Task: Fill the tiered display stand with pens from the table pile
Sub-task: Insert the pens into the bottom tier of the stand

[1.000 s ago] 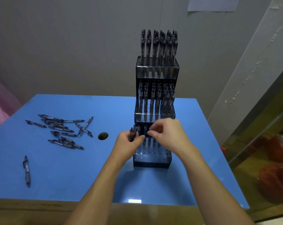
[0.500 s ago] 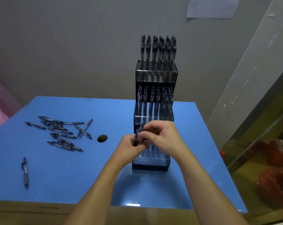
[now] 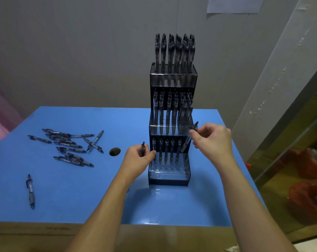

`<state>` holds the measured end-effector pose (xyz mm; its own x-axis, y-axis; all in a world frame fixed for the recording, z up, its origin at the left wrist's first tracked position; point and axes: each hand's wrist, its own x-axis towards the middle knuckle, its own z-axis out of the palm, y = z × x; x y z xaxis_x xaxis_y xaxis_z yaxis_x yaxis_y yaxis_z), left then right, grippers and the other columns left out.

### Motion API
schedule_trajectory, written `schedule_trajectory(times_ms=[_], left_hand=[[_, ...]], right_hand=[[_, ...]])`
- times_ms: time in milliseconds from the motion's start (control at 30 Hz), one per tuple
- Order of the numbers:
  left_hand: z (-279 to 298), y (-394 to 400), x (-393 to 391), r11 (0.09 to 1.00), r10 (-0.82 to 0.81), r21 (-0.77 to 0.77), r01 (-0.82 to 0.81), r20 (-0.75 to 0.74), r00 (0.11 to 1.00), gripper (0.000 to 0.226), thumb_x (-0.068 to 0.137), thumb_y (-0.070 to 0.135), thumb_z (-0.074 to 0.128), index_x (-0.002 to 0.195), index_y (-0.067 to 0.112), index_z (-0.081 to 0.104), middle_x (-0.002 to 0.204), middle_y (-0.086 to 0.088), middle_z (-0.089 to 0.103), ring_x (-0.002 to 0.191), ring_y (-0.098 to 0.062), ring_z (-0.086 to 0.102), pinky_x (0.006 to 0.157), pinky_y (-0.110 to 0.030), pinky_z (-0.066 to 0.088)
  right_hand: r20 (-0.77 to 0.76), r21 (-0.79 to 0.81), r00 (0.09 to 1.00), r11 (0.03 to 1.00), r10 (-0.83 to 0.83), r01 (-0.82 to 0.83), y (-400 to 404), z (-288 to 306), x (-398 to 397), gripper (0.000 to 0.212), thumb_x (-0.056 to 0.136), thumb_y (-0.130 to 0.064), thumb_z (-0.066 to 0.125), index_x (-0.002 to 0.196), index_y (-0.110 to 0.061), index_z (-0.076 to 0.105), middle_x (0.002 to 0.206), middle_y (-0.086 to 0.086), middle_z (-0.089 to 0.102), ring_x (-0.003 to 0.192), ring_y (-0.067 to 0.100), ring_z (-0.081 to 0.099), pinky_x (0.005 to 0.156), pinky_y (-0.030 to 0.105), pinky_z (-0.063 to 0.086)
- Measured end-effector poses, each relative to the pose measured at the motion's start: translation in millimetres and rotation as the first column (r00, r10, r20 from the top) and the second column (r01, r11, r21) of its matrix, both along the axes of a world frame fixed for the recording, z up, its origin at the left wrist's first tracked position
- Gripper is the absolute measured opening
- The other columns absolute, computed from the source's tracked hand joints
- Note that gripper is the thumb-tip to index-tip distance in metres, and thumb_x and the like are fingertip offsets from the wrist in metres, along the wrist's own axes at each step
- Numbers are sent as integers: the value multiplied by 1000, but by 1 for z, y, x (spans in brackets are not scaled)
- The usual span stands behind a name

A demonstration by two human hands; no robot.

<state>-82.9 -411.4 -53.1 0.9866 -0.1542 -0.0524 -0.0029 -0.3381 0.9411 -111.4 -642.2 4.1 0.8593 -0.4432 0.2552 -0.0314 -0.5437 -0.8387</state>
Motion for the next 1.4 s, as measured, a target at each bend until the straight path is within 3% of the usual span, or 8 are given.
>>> schedule_trajectory(times_ms=[133,267,900,1000,1167,1267,1367,1400], left_hand=[[-1,1,1,1000,-5,14,5,5,1000,46,97,18,68,62,17,38,48,9,32,46,-8,31,48,-14,35],[-3,2,-1,1000,-2,7,2,3,1000,46,97,17,68,61,16,38,49,9,32,46,-8,31,48,-13,35],[-7,2,-2,999,32,37,-32,-17,999,44,97,16,67,62,16,39,48,9,32,46,-8,30,50,-16,35],[-7,1,-1,999,28,36,-28,-11,1000,44,97,16,67,62,16,39,48,10,33,46,-8,31,49,-15,35],[-7,0,-1,999,32,23,-31,-26,999,45,96,16,67,62,16,39,49,8,33,46,-8,31,50,-17,35],[-7,1,0,999,41,23,-40,-24,999,44,96,16,68,62,16,40,50,8,33,47,-9,30,50,-17,35],[-6,1,-1,999,47,18,-47,-33,998,45,96,17,68,62,17,40,51,7,33,48,-10,30,51,-18,35],[-5,1,-1,999,48,16,-47,-39,998,44,96,17,68,62,17,40,51,7,33,48,-10,30,50,-19,35]], right_hand=[[-60,-91,998,996,-27,22,6,-7,3,19,88,-24,76,74,-13,72,66,-2,70,70,18,69,78,31,58],[-83,-106,995,994,-48,39,11,-16,6,18,90,-24,73,80,-10,73,70,-1,69,75,20,67,79,31,57],[-206,-132,974,989,-94,68,23,-23,6,30,91,-22,68,65,-10,63,59,2,63,62,20,61,63,24,44],[-278,-182,957,983,-76,26,25,-27,11,34,93,-22,67,66,-1,66,65,13,68,64,26,65,59,29,52],[-384,-197,922,980,-44,-36,28,-40,8,36,95,-22,67,71,5,68,74,19,72,70,32,70,68,39,62],[-416,-243,908,969,-59,-48,26,-36,7,39,96,-25,68,68,2,64,70,16,68,68,32,66,64,36,58],[-472,-335,878,937,-73,-102,25,-25,2,45,94,-33,73,63,-7,51,65,7,56,62,27,56,57,29,45],[-469,-339,882,932,-49,-128,27,-21,0,42,92,-34,75,65,-8,55,66,5,57,63,25,56,57,28,43]])
